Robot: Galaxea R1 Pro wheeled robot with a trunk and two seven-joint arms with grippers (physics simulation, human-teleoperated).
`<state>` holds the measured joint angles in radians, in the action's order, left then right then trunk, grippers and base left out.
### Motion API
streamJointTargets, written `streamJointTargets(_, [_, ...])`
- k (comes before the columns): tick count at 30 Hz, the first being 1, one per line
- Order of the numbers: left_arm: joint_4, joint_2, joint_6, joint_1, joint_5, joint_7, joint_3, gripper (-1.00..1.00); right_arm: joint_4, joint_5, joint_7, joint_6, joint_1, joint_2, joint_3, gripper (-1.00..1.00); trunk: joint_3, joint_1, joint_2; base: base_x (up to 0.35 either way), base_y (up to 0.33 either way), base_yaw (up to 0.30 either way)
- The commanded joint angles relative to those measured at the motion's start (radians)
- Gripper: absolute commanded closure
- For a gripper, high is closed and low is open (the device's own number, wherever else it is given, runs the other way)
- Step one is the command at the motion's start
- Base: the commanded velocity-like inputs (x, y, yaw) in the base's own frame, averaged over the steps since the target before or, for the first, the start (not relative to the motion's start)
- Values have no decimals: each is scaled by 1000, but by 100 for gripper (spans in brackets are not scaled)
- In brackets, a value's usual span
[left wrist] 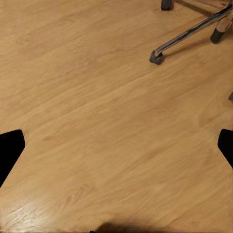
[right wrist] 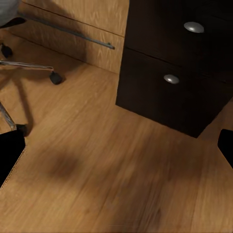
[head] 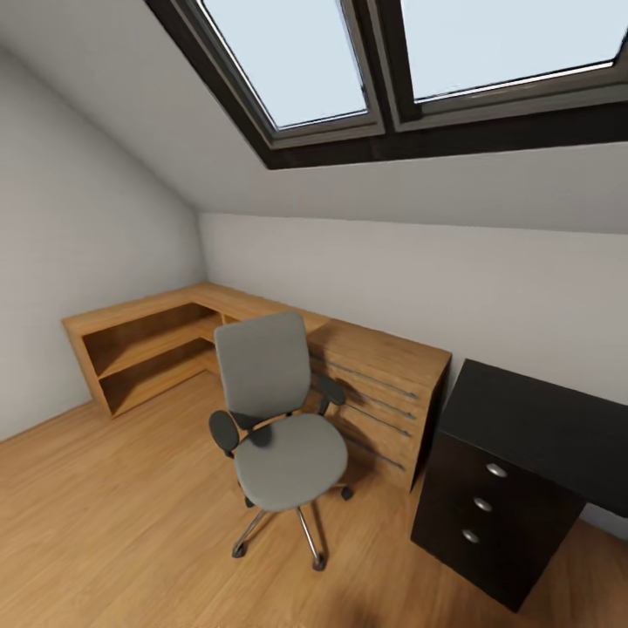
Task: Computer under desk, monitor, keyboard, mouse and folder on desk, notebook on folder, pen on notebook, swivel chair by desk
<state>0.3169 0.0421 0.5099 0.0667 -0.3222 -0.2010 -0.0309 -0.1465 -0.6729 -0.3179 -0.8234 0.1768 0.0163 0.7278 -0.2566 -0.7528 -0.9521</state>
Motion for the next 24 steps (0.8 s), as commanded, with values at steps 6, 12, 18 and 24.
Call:
streamJointTargets(6, [-13, -14, -22, 1, 1, 0, -1, -100, -1, -2, -9, 0, 2, 4, 8, -100, -6, 0, -1, 0, 0, 265])
streamJointTargets(12, [-15, -24, -15, 1, 2, 1, 1, -100, -1, -2, -10, 3, 3, 9, 7, -100, -11, 0, -1, 0, 0, 256])
streamJointTargets(18, [-16, -26, -12, 1, 2, 2, 2, -100, -1, -2, -10, 9, 4, 11, 7, -100, -16, 0, -1, 0, 0, 246])
streamJointTargets(24, [-16, -27, -12, 1, 2, 2, 2, -100, -5, -4, -10, 10, 13, 9, 3, -100, -22, 0, -1, 0, 0, 235])
